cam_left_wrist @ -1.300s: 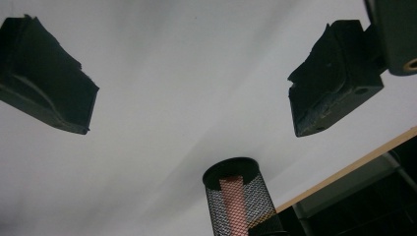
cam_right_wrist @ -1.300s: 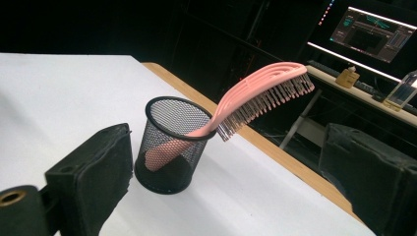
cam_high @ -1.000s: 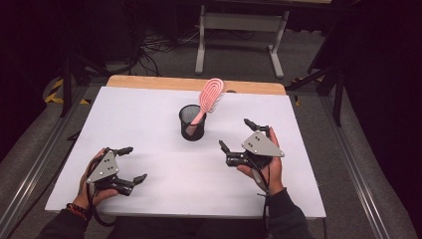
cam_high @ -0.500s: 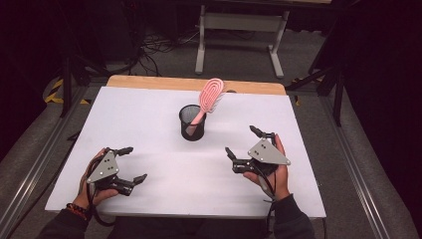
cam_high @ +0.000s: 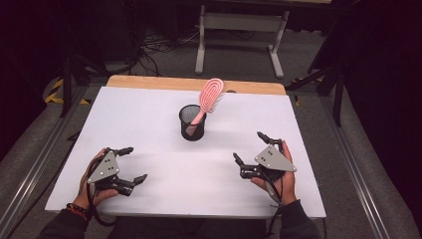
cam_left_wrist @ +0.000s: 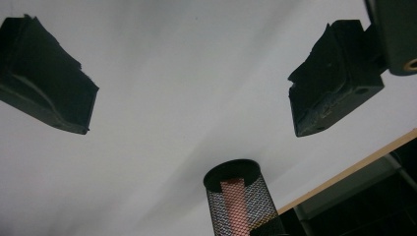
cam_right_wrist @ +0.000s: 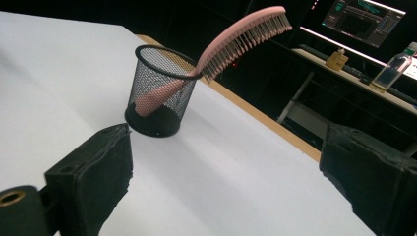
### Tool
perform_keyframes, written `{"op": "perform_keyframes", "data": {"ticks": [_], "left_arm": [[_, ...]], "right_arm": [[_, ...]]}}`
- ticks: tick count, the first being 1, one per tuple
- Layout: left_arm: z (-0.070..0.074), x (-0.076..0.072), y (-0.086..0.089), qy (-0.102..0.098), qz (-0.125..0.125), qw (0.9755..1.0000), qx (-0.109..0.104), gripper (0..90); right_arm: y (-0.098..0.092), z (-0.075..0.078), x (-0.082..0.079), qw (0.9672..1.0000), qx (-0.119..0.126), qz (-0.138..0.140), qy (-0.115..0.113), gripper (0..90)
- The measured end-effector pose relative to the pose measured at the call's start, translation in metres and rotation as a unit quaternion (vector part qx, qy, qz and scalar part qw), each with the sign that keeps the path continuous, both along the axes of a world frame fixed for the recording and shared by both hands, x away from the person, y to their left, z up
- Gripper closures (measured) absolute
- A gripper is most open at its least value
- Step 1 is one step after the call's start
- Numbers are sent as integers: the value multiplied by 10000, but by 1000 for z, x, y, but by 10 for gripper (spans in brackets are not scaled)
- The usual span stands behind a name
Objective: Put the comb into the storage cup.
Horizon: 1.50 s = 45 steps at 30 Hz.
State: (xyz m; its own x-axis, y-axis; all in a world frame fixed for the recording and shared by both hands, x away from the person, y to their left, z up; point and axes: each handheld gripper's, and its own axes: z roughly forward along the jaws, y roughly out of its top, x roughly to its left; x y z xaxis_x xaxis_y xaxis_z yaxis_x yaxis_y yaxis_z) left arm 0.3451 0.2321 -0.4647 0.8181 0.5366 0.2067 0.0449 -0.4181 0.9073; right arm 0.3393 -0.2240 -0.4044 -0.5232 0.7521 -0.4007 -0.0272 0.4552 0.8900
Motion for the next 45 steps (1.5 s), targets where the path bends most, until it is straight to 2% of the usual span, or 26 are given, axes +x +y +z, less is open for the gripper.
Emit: {"op": "perform_keyframes", "data": {"ticks": [12, 18, 28, 31, 45], "left_arm": [[0, 0, 0, 3, -1, 10000, -14, 49], [0, 1, -1, 10, -15, 10000, -16, 48], [1, 2, -2, -2, -65, 10000, -42, 47], [1, 2, -2, -17, -60, 10000, -3, 47], [-1, 0, -5, -17, -95, 9999, 48, 45]], "right_arm": [[-15, -13, -4, 9999, -2, -112, 106, 59], [-28, -26, -4, 9994, 130, -134, 298, 47], [-42, -43, -12, 9983, 75, -337, 465, 44], [-43, -47, -15, 9983, -28, -352, 460, 43], [-43, -48, -15, 9985, 12, -361, 406, 43]]}}
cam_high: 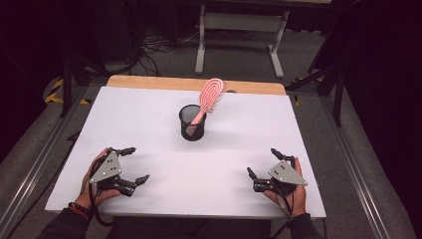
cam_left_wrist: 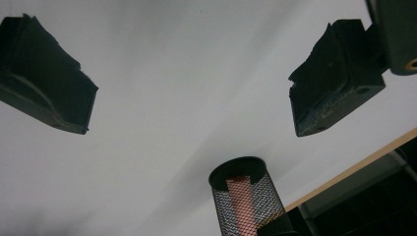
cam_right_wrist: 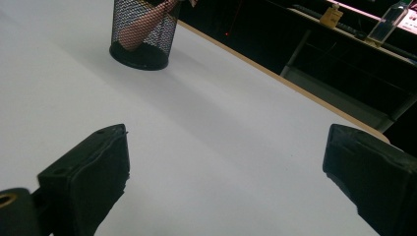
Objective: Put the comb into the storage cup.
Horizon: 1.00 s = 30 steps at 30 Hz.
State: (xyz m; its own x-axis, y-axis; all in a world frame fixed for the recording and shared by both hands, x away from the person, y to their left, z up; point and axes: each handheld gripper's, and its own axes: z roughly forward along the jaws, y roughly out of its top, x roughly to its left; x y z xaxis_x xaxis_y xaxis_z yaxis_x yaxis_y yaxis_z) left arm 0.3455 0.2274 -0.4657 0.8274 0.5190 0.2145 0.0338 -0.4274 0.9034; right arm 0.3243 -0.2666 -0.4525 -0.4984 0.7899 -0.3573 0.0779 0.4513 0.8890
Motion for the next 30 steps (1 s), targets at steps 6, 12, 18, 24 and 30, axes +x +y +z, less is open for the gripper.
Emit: {"op": "perform_keyframes", "data": {"ticks": [6, 12, 18, 24, 30], "left_arm": [[0, -1, 0, 10, 5, 10000, 22, 45], [-1, -2, -2, 10, -10, 10000, 59, 45], [-1, 0, -1, 23, 26, 10000, 30, 44], [-1, 0, -1, 15, 9, 10000, 76, 45], [-1, 1, -2, -17, -13, 9999, 130, 45]], "right_arm": [[5, 0, -1, 10000, -53, 22, -50, 46], [6, 1, -2, 9999, -58, 47, -69, 46], [8, 0, -1, 9999, -113, 63, -65, 48], [8, 0, -2, 9999, -126, 43, -79, 49], [10, 0, -4, 9997, -172, 93, -117, 53]]}}
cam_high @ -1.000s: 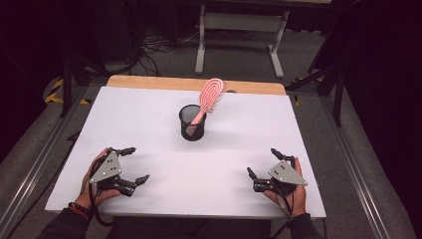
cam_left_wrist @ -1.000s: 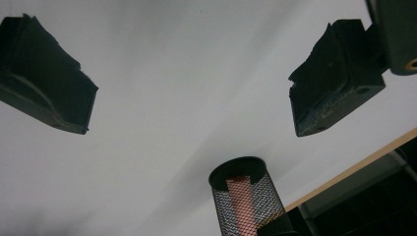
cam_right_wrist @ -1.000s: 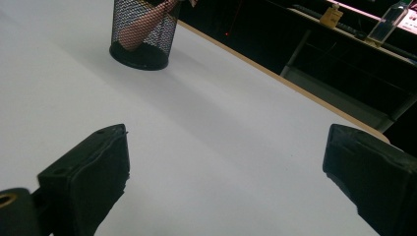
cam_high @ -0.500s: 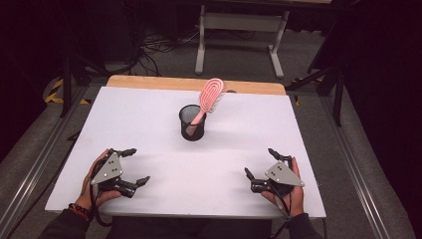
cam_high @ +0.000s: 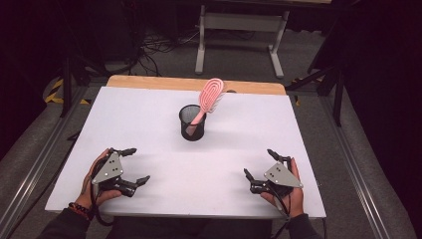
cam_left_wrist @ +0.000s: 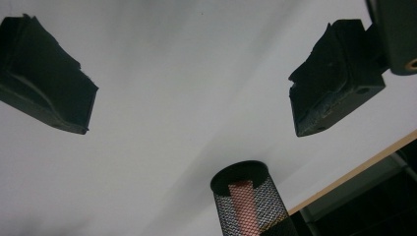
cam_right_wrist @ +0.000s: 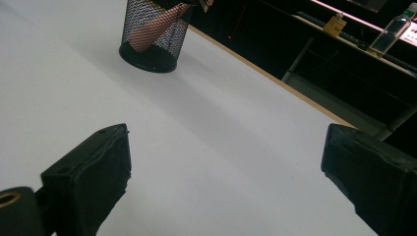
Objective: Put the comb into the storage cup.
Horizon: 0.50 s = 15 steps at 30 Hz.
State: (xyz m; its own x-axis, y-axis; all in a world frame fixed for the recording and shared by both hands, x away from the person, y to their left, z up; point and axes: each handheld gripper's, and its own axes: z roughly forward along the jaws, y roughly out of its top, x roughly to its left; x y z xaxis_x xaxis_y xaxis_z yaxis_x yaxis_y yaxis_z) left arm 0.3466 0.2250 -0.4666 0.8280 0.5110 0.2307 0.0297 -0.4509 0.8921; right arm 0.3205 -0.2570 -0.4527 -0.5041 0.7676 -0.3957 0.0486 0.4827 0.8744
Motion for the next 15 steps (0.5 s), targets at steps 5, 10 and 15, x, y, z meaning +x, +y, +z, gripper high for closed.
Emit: {"op": "perform_keyframes", "data": {"ticks": [5, 10, 15], "left_arm": [[-1, 3, 1, 43, -16, 10000, -44, 45], [-1, 5, 1, 48, -4, 10000, -47, 45], [-2, 6, 1, 130, 15, 9998, -129, 47]], "right_arm": [[0, 0, 2, 10000, 34, -22, 10, 57], [-1, -2, 4, 10000, 25, -12, 85, 60], [-1, -1, 8, 9999, 141, -18, 84, 59]]}}
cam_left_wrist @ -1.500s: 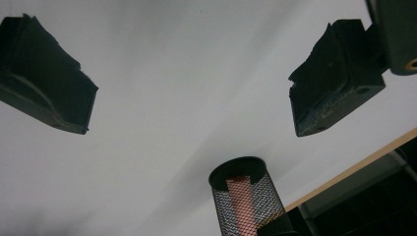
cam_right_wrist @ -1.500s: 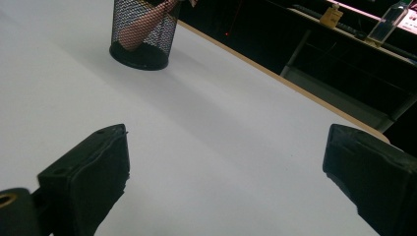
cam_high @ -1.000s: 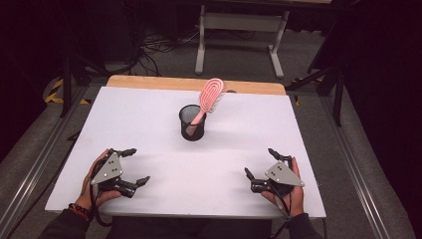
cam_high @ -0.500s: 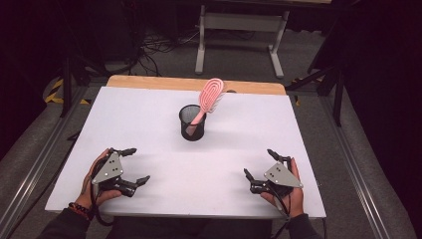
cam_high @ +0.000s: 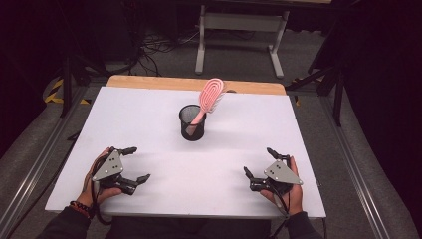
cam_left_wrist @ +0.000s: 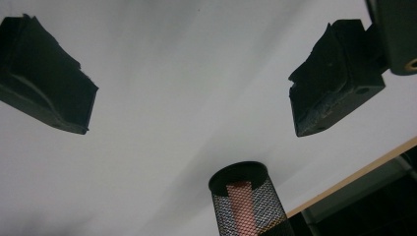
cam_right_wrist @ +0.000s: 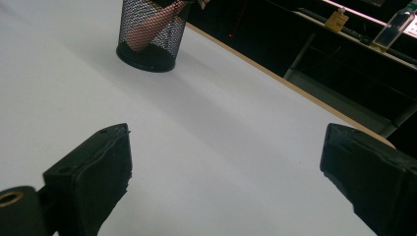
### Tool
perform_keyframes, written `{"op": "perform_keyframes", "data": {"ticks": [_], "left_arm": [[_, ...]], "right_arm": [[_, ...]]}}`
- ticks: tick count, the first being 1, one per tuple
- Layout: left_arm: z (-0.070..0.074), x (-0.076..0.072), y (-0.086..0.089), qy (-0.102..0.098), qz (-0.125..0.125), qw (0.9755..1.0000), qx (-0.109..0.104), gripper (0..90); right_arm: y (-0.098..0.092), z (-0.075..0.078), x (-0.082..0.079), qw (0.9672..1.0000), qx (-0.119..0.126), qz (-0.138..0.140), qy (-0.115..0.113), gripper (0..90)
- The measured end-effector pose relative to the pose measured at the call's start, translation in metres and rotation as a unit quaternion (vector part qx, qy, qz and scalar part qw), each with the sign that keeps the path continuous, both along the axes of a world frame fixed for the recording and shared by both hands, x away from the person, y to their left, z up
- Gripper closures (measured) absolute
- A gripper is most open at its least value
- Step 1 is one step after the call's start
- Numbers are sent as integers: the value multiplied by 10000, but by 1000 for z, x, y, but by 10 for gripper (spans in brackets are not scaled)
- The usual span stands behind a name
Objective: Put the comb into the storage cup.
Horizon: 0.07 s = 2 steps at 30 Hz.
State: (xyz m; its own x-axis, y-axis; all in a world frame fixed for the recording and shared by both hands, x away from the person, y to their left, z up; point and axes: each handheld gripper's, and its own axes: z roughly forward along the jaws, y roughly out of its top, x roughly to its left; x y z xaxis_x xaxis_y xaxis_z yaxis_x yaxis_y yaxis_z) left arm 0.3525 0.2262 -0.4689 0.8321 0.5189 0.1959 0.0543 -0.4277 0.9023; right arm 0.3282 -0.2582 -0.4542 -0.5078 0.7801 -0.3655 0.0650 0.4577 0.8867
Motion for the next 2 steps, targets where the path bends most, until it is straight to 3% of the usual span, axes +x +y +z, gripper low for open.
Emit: {"op": "perform_keyframes", "data": {"ticks": [2], "left_arm": [[0, 0, 0, 25, 2, 10000, -6, 47]], "right_arm": [[0, 0, 1, 10000, 18, 2, 9, 59]]}}
